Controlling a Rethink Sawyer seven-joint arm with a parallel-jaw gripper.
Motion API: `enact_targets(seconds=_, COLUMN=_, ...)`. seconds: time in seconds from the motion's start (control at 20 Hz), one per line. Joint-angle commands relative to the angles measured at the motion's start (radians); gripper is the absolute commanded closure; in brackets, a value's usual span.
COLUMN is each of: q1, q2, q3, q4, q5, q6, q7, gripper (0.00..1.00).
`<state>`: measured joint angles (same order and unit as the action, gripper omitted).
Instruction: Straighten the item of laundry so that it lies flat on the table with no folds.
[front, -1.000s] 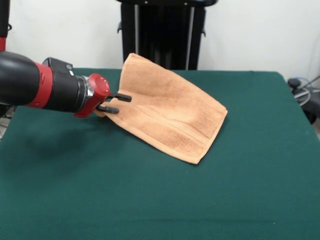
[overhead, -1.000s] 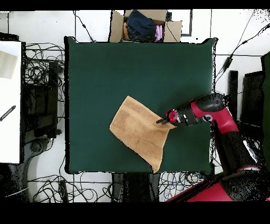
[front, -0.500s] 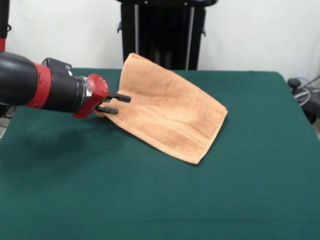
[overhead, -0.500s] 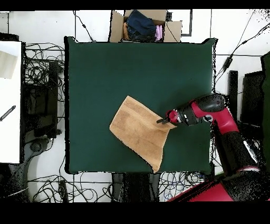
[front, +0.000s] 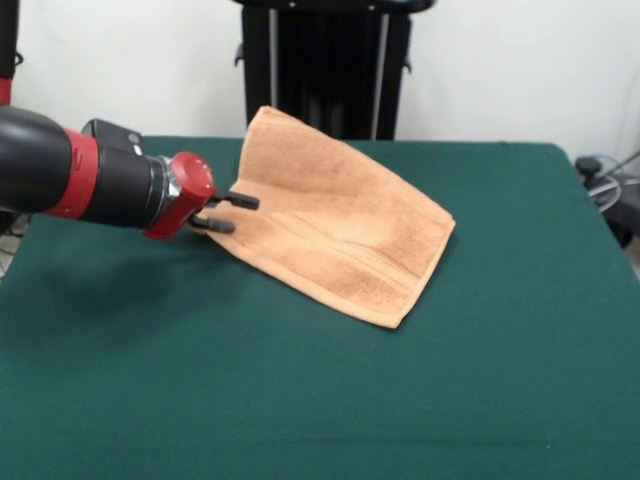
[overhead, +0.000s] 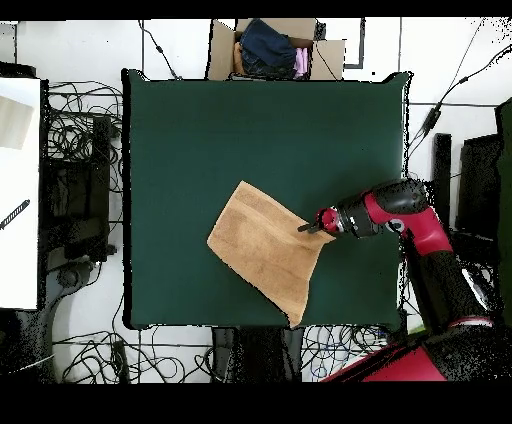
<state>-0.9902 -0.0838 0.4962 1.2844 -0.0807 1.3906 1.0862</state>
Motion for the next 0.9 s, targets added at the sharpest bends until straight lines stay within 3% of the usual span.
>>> enact_targets(seconds=0.05, q1=-0.014, q2=0.035, q3=0.108, q4=-0.032, q5=-0.070, q6=-0.168, q7=-0.224, gripper=0.00)
enact_targets(seconds=0.9, q1=-0.074, q2=0.068, q3=0.229, q4=0.001, q5=-0.148, q6=-0.241, q7=-0.364, gripper=0.00)
